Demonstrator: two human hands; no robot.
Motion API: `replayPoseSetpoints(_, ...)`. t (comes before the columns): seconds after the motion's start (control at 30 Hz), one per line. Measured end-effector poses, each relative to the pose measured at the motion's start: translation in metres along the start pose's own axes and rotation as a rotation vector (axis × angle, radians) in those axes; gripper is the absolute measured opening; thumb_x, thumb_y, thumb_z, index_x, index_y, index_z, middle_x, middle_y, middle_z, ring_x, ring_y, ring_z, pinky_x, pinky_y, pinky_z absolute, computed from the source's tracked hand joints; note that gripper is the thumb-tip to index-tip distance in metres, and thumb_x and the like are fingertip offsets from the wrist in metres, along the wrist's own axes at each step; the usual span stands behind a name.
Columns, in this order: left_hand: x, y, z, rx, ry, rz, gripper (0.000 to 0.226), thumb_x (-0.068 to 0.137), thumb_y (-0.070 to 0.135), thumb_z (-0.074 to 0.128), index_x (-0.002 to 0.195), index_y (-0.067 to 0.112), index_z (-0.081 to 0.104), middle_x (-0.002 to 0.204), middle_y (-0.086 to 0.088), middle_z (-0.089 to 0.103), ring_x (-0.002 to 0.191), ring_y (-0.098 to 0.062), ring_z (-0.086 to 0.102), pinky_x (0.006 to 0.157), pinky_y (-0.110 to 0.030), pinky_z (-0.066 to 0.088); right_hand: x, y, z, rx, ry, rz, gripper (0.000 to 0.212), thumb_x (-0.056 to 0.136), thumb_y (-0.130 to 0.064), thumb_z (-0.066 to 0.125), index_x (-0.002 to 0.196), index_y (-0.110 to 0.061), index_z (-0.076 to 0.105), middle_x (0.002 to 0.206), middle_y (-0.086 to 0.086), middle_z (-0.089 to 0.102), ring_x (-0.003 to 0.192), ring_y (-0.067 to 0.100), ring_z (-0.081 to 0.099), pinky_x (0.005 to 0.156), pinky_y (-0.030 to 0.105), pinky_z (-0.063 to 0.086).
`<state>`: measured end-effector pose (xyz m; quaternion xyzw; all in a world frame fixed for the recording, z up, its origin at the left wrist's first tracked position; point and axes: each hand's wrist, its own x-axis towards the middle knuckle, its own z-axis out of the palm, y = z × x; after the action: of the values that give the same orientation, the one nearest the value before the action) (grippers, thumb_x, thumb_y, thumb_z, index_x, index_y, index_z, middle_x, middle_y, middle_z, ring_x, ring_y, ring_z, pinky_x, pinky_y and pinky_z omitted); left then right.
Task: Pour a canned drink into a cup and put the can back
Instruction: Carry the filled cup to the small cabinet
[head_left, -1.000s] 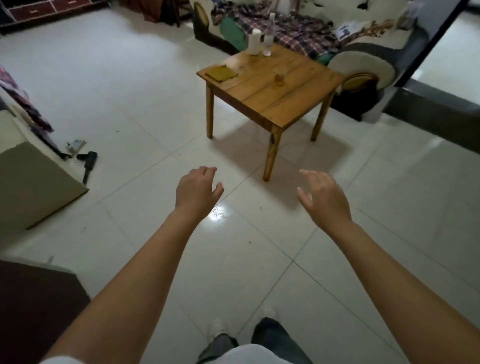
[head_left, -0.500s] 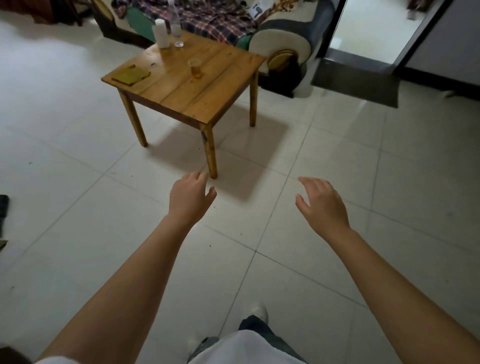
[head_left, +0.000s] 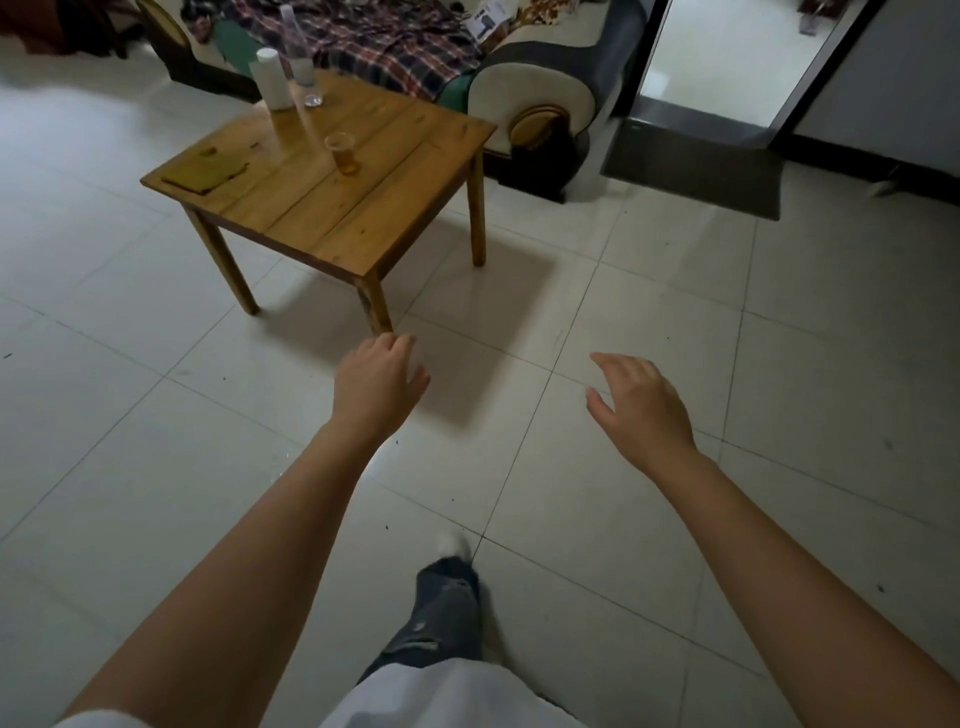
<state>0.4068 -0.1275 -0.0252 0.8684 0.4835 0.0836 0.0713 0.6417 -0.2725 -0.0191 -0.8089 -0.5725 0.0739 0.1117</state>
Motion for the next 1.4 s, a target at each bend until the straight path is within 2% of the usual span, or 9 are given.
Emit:
replayPoseSetpoints(0.23,0.097,0.002,0.031,0.014,-0.041,0.048,0.041,0.091,0.033,0.051,0.127,0.013,0.051,0.118,-0.007,0.062,0.105,-0.025,0.059,0.084,-0.036,0.052,0.092,0.029,0.0,-0.034,-0.041,0.014,0.045,0.095,-0.028,0.044,0.137,-0.013,0.039,0.138,0.004,0.047,0.129,0.021,0.037,0.102,0.034,0.032)
replayPoseSetpoints(0.53,0.253,0.012,0.05,0.002,-0.101,0.098,0.045,0.092,0.034,0.048,0.133,0.015,0.044,0.127,-0.006,0.056,0.116,-0.022,0.054,0.097,-0.037,0.047,0.231,0.062,-0.012,-0.044,-0.045,0.044,0.044,0.095,-0.028,0.043,0.136,-0.012,0.04,0.137,0.004,0.048,0.129,0.021,0.038,0.102,0.034,0.033)
replayPoseSetpoints(0.87,0.378,0.03,0.06,0.02,-0.119,0.103,0.046,0.093,0.033,0.047,0.135,0.016,0.042,0.131,-0.006,0.053,0.119,-0.022,0.051,0.097,-0.036,0.045,0.355,0.105,-0.026,-0.031,-0.048,0.037,0.044,0.095,-0.028,0.042,0.137,-0.012,0.039,0.137,0.004,0.048,0.128,0.021,0.038,0.103,0.034,0.033)
replayPoseSetpoints(1.0,0.427,0.037,0.068,0.013,-0.114,0.034,0.046,0.092,0.032,0.049,0.135,0.016,0.042,0.132,-0.006,0.052,0.121,-0.022,0.049,0.101,-0.036,0.043,0.413,0.131,-0.027,-0.024,-0.06,-0.001,0.044,0.096,-0.028,0.042,0.137,-0.012,0.039,0.138,0.004,0.047,0.129,0.021,0.037,0.104,0.033,0.032)
replayPoseSetpoints(1.2,0.515,0.06,0.077,0.025,-0.097,-0.115,0.046,0.092,0.034,0.05,0.134,0.018,0.043,0.13,-0.004,0.054,0.117,-0.021,0.052,0.092,-0.033,0.046,0.522,0.178,-0.036,-0.006,-0.089,-0.095,0.043,0.095,-0.027,0.044,0.135,-0.012,0.042,0.136,0.003,0.049,0.128,0.021,0.038,0.102,0.034,0.033)
replayPoseSetpoints(1.4,0.576,0.076,0.081,-0.009,-0.056,-0.244,0.044,0.092,0.03,0.05,0.132,0.015,0.046,0.128,-0.007,0.056,0.114,-0.024,0.053,0.093,-0.036,0.047,0.619,0.198,-0.045,-0.047,-0.137,-0.256,0.044,0.095,-0.028,0.043,0.137,-0.013,0.039,0.136,0.004,0.048,0.127,0.02,0.039,0.101,0.032,0.035)
